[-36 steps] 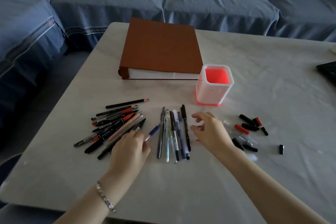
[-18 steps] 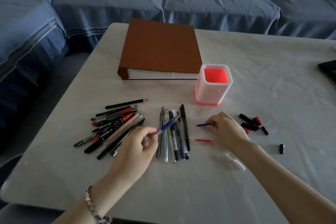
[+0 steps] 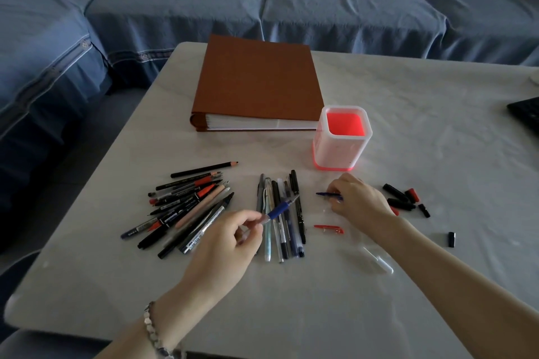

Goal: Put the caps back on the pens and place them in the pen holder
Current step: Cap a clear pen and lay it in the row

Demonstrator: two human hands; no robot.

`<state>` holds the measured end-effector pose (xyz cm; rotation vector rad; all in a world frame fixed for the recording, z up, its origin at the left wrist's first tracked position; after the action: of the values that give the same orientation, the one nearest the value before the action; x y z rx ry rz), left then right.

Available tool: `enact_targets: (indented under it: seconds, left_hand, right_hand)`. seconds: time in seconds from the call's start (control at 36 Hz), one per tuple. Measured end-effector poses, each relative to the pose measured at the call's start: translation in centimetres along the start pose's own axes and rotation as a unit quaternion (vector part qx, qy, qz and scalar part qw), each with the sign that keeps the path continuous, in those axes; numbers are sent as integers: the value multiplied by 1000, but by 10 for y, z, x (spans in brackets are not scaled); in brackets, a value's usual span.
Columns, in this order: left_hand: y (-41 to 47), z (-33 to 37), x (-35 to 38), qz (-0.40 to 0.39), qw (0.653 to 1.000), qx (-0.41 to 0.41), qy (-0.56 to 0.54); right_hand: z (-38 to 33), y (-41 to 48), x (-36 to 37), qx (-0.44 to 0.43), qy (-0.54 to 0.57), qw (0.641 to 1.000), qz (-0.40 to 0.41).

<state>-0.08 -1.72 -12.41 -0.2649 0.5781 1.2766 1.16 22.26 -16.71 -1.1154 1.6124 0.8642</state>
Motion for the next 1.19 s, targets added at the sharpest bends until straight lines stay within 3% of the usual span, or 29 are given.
enact_targets:
  seconds: [0.14,0.19,0.36,0.47,0.61,0.75,0.89,1.03,1.19]
  left_hand:
    - [1,0,-2,-7,1000,-13,-18]
    - [2,0,-3,-11,1000,-10,-22]
    - [2,3,-2,-22,999,-18,-37]
    - [0,8,-1,-35,997,-19,-59]
    - [-2,11,0,-43,997,-11,-69]
    - [-4,16,0,-54,996,9,-74]
    - [-4,21,0,-56,996,31,-68]
    - [-4,23,0,-42,994,69,-68]
    - [-10,21,7,-61,990,-44,-116]
  right_hand:
    - [1,-5,-4,24,24,995,94]
    - [-1,-11,-11,61,82,988,116]
    - [-21,-30,-32,88,354,926,97]
    - [-28,-42,-41,107,456,882,55]
    - [-32,-46,-51,116,484,867,38]
    - [-38,-51,-55,84,466,881,6]
    - [-46,-57,-55,81,500,862,-27]
    - [-52,-65,-57,61,487,871,-35]
    - [-53,-72,-50,41,438,897,-36]
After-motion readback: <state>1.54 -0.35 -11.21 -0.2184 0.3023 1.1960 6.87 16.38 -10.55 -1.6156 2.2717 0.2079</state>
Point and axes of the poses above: each hand's wrist, its own y-axis towards the middle knuckle, its own x-axis out of the palm, z = x × y, the point moved 4 cm from there along y, towards the middle knuckle, and after that the axes turned 13 degrees about z, right-handed, at the moved point
